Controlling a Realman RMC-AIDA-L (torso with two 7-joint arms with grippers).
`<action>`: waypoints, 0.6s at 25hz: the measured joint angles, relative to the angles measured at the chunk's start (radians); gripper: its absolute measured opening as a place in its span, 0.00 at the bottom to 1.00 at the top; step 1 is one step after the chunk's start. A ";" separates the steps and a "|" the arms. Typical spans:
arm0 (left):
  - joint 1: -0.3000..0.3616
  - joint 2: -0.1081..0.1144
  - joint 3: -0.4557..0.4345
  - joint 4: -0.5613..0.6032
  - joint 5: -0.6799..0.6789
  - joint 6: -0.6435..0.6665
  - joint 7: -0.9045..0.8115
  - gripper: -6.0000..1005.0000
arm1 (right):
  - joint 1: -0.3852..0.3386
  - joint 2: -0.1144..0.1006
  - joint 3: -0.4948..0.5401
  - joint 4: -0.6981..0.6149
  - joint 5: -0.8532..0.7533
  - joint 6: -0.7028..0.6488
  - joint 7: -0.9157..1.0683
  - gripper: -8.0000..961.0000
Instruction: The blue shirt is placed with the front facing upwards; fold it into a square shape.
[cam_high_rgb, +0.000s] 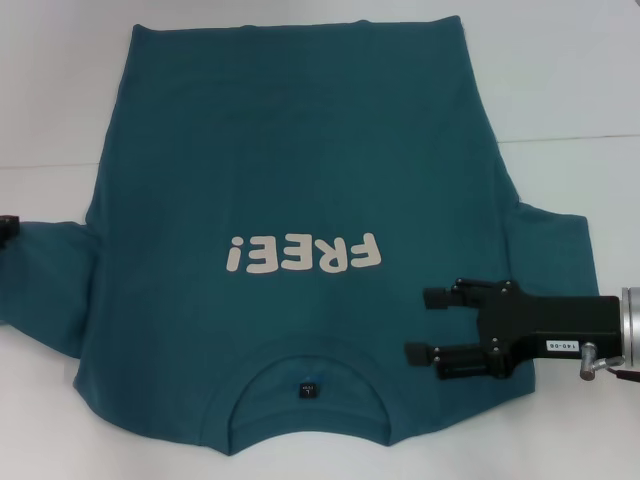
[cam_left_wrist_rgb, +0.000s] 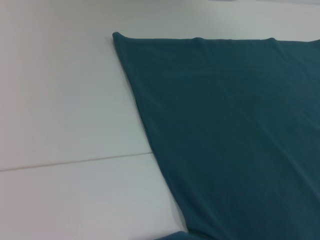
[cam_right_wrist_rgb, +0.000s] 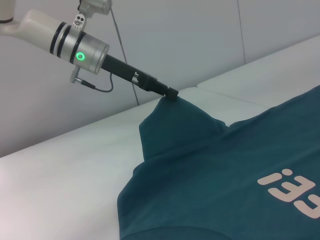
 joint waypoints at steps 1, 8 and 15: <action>-0.003 0.003 0.000 0.001 0.003 0.004 0.000 0.01 | 0.000 0.000 0.000 0.000 0.000 0.000 0.002 0.96; -0.015 0.012 0.000 0.027 0.044 0.017 -0.012 0.01 | 0.002 0.000 0.000 0.000 -0.001 -0.001 0.008 0.96; -0.024 0.016 0.000 0.049 0.075 0.030 -0.014 0.01 | 0.002 0.002 0.000 0.000 -0.003 -0.002 0.008 0.96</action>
